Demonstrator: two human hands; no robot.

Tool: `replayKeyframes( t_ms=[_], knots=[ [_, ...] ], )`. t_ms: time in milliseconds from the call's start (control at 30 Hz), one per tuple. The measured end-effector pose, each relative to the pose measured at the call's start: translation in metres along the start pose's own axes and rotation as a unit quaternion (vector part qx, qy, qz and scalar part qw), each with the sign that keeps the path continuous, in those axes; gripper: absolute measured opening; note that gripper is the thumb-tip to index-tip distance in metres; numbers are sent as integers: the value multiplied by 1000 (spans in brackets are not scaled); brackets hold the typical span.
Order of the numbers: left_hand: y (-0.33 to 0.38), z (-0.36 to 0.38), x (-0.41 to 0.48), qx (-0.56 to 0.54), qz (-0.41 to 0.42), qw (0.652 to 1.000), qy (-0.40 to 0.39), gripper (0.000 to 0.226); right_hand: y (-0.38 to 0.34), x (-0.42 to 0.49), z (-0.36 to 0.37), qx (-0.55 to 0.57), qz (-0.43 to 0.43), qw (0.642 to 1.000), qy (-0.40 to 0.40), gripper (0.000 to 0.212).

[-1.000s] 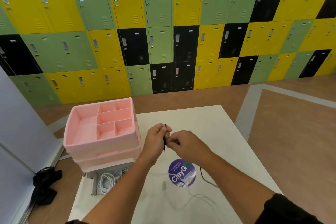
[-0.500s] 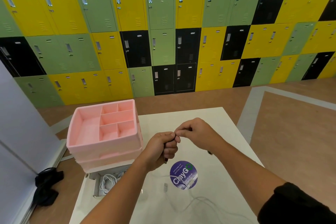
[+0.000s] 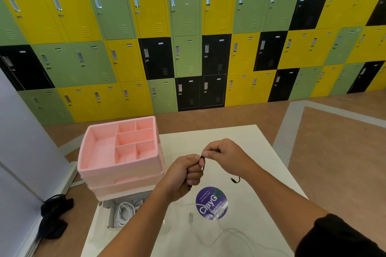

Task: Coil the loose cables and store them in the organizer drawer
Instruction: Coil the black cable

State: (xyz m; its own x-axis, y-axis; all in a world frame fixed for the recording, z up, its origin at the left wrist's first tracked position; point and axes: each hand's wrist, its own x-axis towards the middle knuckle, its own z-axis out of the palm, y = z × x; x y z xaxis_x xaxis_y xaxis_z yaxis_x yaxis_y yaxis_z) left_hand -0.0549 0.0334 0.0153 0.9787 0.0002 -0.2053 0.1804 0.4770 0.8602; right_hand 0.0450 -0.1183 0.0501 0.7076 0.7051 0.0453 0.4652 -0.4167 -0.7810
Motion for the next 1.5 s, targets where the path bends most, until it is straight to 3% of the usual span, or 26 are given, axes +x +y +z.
replayKeyframes(
  t_ms=[233,333,467,600,700,900,967,1067,1200,1267,1400,1500],
  knots=[
    [13,6,3,-102,11,994,26,31,4,-4,13,111,51,991,49,25],
    [21,10,9,-176,49,982,53,34,12,-9,28,131,80,988,28,29],
    [23,14,19,-163,125,970,133,32,8,-21,52,72,87,993,-33,31],
    [10,14,28,-81,174,956,221,31,-7,-23,59,-11,80,995,-64,30],
    [5,8,29,46,197,946,255,33,-16,-23,54,-101,66,988,-98,29],
    [-3,0,18,300,154,923,186,35,-37,-11,18,-231,3,972,-52,20],
    [-3,0,14,315,120,930,149,34,-39,-6,4,-220,2,975,-18,19],
    [3,4,9,202,50,975,78,34,-33,-2,-5,-172,11,985,-1,18],
    [9,5,9,43,-2,999,16,32,-16,-2,-1,41,52,998,24,12],
    [8,3,9,20,-4,1000,6,32,-11,-3,3,87,52,994,38,12],
    [1,3,9,138,56,987,50,33,-8,-5,6,92,61,992,56,12],
    [-1,4,11,269,103,951,115,34,-5,-5,9,114,67,989,61,13]
  ],
)
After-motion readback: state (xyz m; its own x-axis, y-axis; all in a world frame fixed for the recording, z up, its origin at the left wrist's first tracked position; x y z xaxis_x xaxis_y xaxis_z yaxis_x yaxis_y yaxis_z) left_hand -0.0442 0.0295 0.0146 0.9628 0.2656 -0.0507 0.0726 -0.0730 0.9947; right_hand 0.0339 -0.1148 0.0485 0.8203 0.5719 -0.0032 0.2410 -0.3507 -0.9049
